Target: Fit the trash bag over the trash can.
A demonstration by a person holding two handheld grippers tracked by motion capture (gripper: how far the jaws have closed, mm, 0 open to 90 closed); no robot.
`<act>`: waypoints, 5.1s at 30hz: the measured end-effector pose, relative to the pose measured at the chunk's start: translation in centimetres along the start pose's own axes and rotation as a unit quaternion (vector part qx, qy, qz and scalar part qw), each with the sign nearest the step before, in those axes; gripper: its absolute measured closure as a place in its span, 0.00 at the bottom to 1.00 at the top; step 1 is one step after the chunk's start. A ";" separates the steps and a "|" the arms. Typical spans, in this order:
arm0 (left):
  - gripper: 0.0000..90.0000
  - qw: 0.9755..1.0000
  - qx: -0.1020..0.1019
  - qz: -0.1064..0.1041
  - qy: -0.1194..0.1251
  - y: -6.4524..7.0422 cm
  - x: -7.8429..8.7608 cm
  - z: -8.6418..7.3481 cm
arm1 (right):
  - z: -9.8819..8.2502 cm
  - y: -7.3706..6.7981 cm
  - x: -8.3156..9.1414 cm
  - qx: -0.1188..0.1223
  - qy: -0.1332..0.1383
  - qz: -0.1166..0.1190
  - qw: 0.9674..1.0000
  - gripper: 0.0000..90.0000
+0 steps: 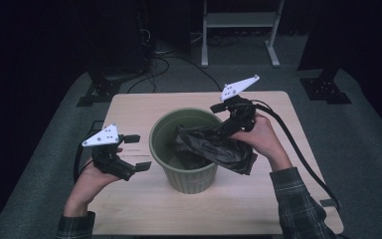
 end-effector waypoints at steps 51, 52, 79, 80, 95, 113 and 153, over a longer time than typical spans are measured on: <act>0.14 0.998 -0.037 -0.033 -0.038 -0.5 -5.9 3.7 | -7.9 2.2 6.9 -0.082 0.031 0.042 0.995 0.99; 0.14 0.998 -0.037 -0.032 -0.036 -0.5 -5.9 3.8 | -7.6 2.1 6.8 -0.078 0.032 0.042 0.996 0.99; 0.46 0.993 -0.064 -0.079 -0.059 0.5 -8.0 5.3 | 1.8 -0.6 1.3 -0.001 0.061 0.085 0.994 1.00; 0.47 0.993 -0.066 -0.082 -0.062 0.6 -8.2 5.3 | 2.0 -0.8 1.0 0.001 0.061 0.087 0.994 1.00; 0.31 0.996 -0.061 -0.056 -0.037 0.4 -7.3 6.0 | 2.9 -1.8 -1.7 0.018 0.042 0.096 0.994 1.00; 0.94 0.992 -0.101 -0.053 -0.045 -0.3 -6.3 5.5 | 1.6 -1.3 1.7 -0.003 0.075 0.087 0.993 0.76; 0.94 0.995 -0.075 -0.046 -0.035 -1.5 -5.6 4.9 | -0.8 -2.3 3.8 0.004 0.068 0.080 0.994 1.00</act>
Point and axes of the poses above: each handheld gripper's, and its own axes: x roughly backward along the jaws, z roughly out of its top, y roughly to its right, the point moved 4 cm from there along -x, roughly forward along the jaws, and after that the axes turned 2 degrees about z, right-handed, at the moved point
